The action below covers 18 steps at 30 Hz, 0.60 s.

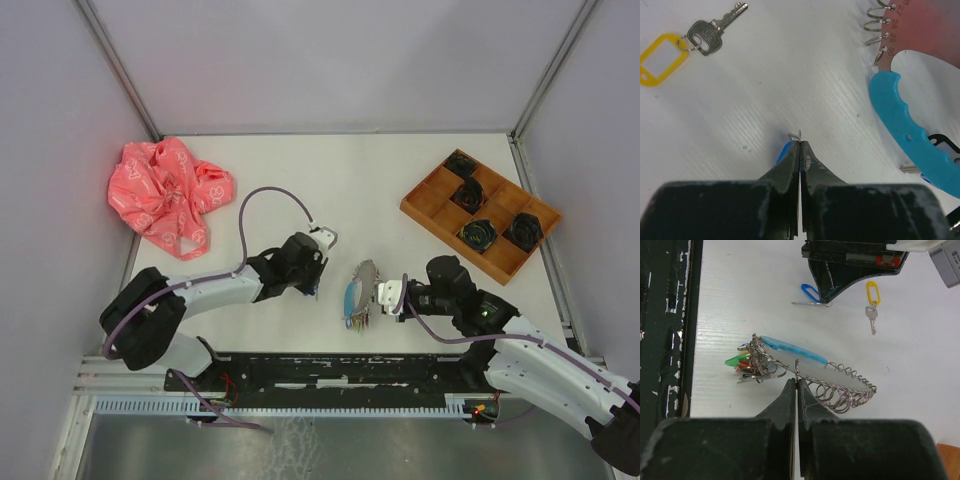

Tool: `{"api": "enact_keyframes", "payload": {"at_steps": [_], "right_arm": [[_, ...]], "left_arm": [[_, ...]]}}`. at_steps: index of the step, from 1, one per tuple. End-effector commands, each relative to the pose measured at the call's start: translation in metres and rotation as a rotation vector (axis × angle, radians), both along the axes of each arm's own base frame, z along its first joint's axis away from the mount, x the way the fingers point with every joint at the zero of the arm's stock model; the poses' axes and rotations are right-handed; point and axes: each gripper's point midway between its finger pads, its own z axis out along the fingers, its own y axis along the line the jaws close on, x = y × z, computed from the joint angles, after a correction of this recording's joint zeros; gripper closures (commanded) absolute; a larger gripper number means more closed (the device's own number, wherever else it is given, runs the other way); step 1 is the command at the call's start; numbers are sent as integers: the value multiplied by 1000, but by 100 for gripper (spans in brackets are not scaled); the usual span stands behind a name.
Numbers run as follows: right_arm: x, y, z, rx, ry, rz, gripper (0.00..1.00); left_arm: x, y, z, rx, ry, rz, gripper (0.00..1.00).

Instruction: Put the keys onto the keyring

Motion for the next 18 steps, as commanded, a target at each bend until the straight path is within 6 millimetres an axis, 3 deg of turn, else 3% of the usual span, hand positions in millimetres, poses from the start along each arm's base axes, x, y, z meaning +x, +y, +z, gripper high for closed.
{"api": "enact_keyframes", "payload": {"at_steps": [1, 6, 18], "right_arm": [[4, 10, 25, 64, -52, 23, 99], [2, 10, 23, 58, -42, 27, 99], [1, 11, 22, 60, -35, 35, 99]], "left_arm": [[-15, 15, -5, 95, 134, 72, 97], [-11, 23, -4, 218, 188, 100, 97], [14, 13, -8, 342, 198, 114, 94]]}}
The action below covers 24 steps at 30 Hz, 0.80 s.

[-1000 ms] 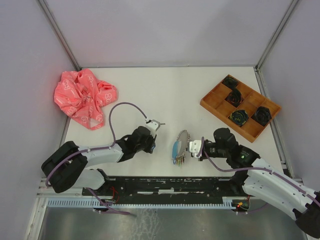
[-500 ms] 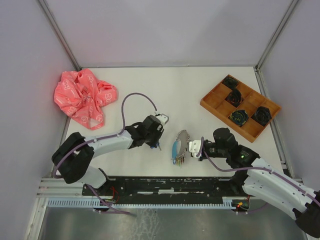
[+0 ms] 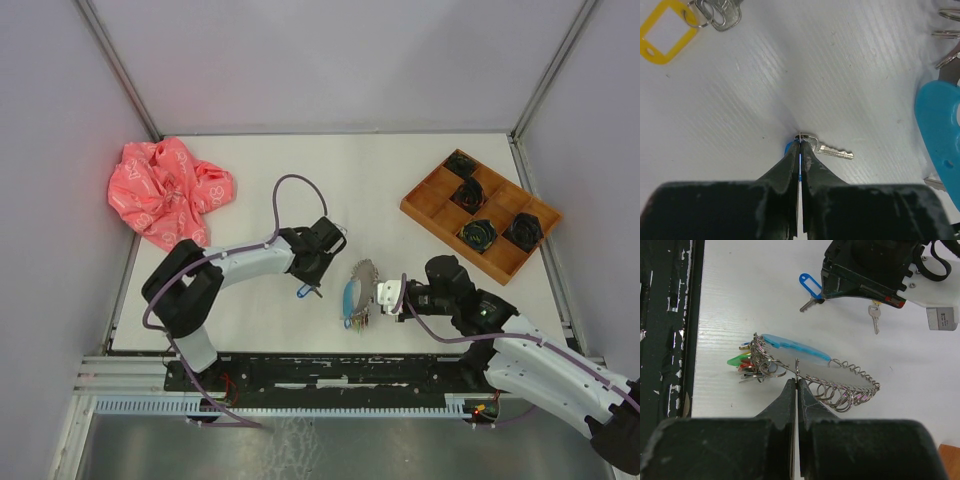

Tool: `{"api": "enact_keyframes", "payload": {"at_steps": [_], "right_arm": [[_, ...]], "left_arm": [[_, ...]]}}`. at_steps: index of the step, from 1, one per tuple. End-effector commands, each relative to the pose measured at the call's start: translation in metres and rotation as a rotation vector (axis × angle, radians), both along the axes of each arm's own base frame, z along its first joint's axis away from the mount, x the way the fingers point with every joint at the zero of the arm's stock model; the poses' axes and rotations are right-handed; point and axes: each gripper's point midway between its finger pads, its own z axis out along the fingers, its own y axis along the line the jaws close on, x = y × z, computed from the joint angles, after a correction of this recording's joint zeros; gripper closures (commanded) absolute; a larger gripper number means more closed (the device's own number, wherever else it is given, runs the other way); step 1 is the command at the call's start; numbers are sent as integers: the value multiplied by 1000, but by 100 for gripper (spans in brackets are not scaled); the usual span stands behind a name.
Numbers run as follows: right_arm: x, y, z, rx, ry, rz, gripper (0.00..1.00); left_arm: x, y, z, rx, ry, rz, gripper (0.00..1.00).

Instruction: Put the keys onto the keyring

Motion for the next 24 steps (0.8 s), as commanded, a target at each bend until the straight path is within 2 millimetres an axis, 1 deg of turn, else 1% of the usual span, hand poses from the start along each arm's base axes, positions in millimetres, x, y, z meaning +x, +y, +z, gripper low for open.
{"api": "enact_keyframes", "payload": {"at_steps": [1, 3, 4, 6, 8, 10, 11, 12, 14, 16, 24], "right_arm": [[1, 10, 25, 68, -43, 32, 99], [1, 10, 26, 70, -45, 32, 99], [1, 10, 25, 70, -45, 32, 99], [0, 10, 26, 70, -45, 33, 99], [0, 10, 26, 72, -47, 31, 99], [0, 10, 26, 73, -47, 33, 99], [-1, 10, 26, 73, -46, 36, 99], [-1, 10, 26, 74, -45, 39, 99], [-2, 11, 26, 74, -44, 42, 99], [-3, 11, 27, 75, -44, 43, 99], [-3, 11, 28, 77, -47, 44, 99]], "left_arm": [[12, -2, 9, 34, -28, 21, 90], [13, -4, 13, 19, -40, 32, 83], [14, -4, 16, 2, -49, 46, 77], [13, -8, 26, -50, -76, 56, 69], [12, -10, 33, -97, -96, 71, 62], [12, -12, 38, -147, -121, 87, 59], [12, -13, 39, -172, -134, 99, 58], [10, -10, 35, -189, -143, 110, 57], [12, -15, 39, -259, -181, 126, 57], [11, -14, 36, -292, -206, 137, 57], [14, -9, 25, -331, -312, 141, 61]]}}
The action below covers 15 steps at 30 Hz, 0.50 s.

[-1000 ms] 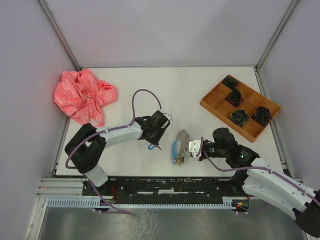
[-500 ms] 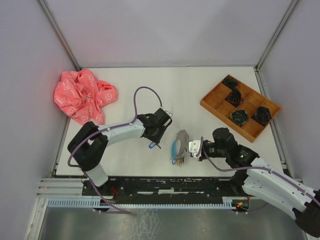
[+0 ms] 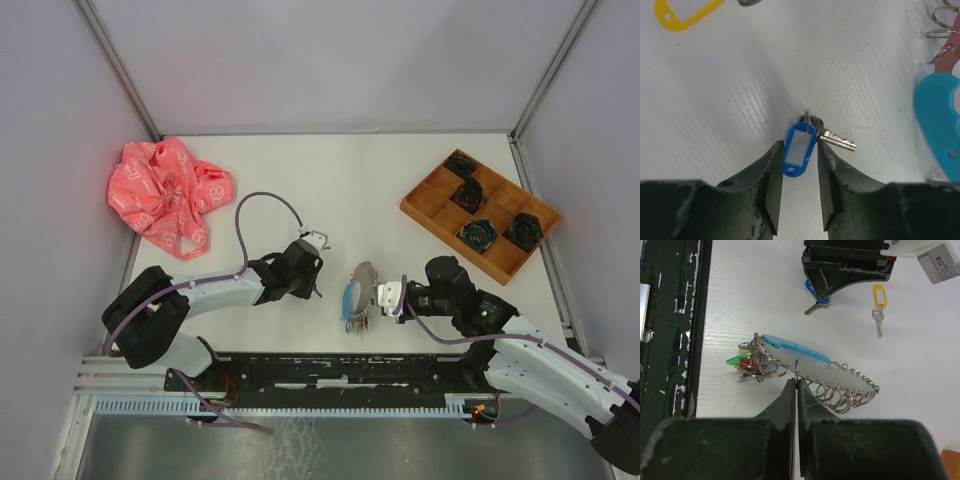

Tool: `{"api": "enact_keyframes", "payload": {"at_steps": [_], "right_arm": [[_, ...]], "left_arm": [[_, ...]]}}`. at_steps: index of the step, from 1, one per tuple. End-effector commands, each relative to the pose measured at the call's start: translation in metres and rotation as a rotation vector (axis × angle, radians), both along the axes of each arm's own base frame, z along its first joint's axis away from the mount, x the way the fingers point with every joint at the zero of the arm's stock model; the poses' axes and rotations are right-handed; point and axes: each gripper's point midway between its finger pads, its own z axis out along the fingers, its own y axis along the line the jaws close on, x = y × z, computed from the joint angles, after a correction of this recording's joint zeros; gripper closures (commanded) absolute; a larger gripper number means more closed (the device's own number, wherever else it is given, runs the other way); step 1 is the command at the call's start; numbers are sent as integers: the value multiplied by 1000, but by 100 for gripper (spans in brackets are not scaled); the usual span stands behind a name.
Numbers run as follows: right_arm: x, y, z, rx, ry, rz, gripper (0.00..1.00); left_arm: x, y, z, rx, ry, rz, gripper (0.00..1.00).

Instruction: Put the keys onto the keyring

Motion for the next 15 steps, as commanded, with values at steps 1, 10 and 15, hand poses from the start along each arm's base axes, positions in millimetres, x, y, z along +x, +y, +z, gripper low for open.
{"api": "enact_keyframes", "payload": {"at_steps": [1, 10, 15], "right_arm": [[2, 9, 27, 71, -52, 23, 99], [3, 10, 26, 67, -51, 21, 99], [3, 10, 26, 67, -51, 21, 99]], "left_arm": [[23, -19, 21, -120, -136, 48, 62], [20, -26, 19, -106, -166, 16, 71], [22, -19, 15, -67, -168, 39, 73]]}}
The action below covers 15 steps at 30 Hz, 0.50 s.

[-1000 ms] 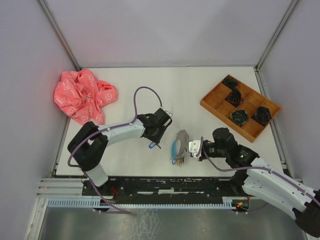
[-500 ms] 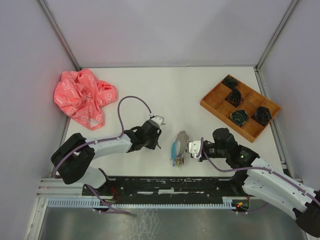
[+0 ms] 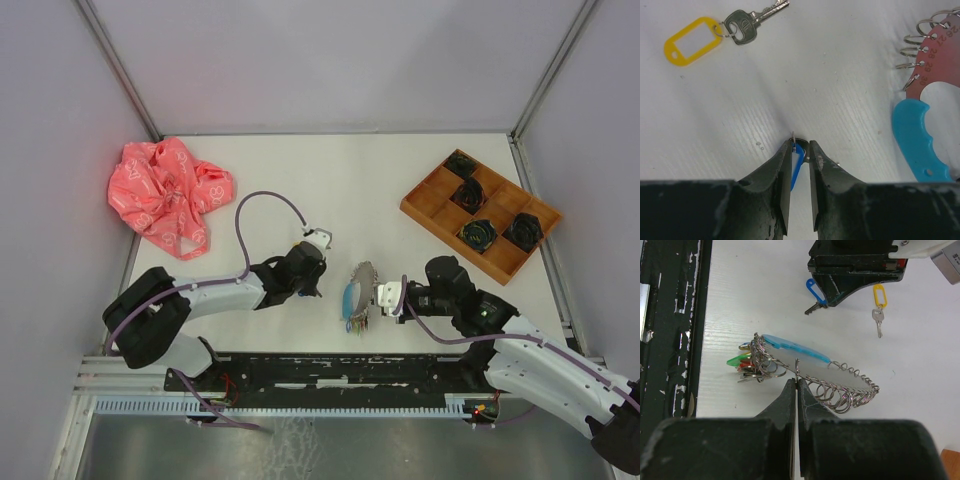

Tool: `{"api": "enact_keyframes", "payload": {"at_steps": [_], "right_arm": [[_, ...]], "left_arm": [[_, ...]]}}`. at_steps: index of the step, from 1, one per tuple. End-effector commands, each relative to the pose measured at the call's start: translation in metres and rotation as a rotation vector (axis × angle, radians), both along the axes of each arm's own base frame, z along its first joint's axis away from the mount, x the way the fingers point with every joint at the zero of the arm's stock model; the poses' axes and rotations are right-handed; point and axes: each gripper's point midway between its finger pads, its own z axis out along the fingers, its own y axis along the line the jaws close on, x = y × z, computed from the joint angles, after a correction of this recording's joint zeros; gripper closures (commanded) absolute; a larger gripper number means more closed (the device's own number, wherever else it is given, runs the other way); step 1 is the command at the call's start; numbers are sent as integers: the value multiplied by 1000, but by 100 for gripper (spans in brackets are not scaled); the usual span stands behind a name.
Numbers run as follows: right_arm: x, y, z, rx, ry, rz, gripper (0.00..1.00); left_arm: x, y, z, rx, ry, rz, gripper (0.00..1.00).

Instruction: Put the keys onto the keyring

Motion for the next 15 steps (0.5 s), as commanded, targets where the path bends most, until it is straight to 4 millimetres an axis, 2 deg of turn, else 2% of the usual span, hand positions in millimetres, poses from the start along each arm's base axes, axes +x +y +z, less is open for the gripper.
{"api": "enact_keyframes", "payload": {"at_steps": [1, 6, 15], "right_arm": [[2, 10, 26, 67, -50, 22, 99], [2, 10, 25, 67, -48, 21, 99], [3, 10, 25, 66, -47, 21, 99]], "left_arm": [[12, 1, 6, -2, -49, 52, 73], [11, 5, 0, 26, -42, 62, 74], [6, 2, -5, 12, -12, 49, 79]]}}
